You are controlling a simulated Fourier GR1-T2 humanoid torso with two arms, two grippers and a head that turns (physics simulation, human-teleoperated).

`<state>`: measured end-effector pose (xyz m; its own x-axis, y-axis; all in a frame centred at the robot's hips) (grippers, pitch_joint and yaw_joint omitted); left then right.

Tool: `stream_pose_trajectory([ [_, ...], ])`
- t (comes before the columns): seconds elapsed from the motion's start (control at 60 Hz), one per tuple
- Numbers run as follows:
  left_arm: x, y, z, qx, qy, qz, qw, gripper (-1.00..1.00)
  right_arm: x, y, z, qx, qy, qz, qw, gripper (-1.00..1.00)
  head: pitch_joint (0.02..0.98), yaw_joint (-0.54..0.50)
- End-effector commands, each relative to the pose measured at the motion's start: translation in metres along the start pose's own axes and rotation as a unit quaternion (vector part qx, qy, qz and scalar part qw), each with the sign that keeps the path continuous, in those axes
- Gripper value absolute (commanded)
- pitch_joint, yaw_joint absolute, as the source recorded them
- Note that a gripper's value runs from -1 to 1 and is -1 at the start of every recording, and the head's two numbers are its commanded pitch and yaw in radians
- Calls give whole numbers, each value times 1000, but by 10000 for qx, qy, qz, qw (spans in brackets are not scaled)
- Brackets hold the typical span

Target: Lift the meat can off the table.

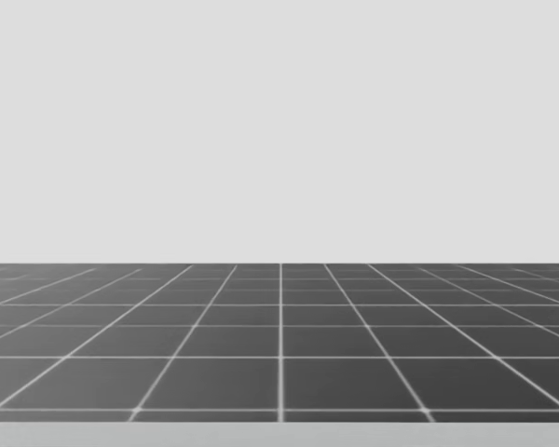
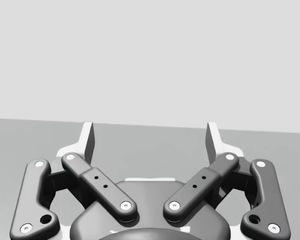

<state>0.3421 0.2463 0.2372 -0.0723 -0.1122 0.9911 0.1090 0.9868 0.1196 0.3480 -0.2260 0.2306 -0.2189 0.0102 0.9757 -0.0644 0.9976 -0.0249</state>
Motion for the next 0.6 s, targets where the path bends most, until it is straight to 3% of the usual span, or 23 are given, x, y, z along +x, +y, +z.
stream_pose_trajectory([
  [0.017,-1,0,0,10,-15,-54,10000,-1000,1,-1,1,-170,2,-224,9996,-1000,52,2],
  [0.067,-1,0,0,12,-30,-71,10000,-1000,2,-1,1,-19,52,-266,9996,-1000,55,3],
  [0.083,-1,0,0,11,-32,-72,10000,-1000,3,-1,0,37,119,-452,9989,-1000,60,4],
  [0.1,-1,0,0,12,-33,-74,10000,-1000,4,-1,0,14,123,-475,9988,-1000,62,5],
  [0.233,-1,-1,0,11,-38,-91,10000,-1000,4,-3,0,101,231,-382,9990,-1000,104,8],
  [0.6,-2,-1,-1,-2,-30,-139,9999,-1000,3,-3,-2,-52,209,-163,9996,-1000,442,17],
])
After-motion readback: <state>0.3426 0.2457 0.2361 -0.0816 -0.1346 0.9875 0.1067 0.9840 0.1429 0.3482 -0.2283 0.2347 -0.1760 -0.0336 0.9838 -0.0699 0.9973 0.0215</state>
